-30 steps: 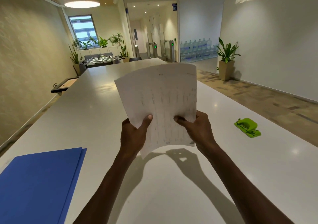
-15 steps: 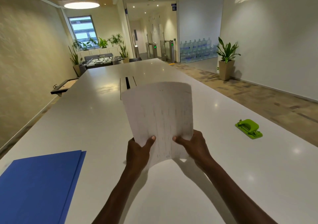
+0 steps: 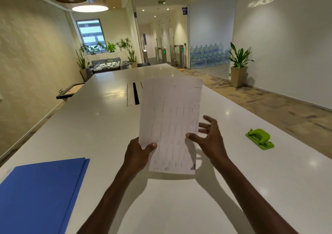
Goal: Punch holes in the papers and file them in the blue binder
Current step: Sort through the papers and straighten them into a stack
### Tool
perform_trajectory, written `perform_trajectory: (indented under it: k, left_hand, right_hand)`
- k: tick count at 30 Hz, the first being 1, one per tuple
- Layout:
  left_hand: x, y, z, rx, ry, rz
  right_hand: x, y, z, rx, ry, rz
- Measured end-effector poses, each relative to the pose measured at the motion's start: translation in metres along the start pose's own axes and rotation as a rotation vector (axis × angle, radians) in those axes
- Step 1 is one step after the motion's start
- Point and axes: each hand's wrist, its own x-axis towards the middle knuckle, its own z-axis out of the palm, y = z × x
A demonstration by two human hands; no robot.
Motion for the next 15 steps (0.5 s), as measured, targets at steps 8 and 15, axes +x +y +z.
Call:
perform_trajectory:
  k: [8,15]
  left_hand:
    - [0.016,0.018,-0.031,0.332,-0.12,0.117]
    - [0.011,0.052,-0.028,0.876,-0.073,0.408]
  right_hand:
    - [0.004,-0.075,-0.013,-0.813,0.189,-0.861]
    - [-0.007,-0.083,0.021,-1.18,-0.013,-1.139]
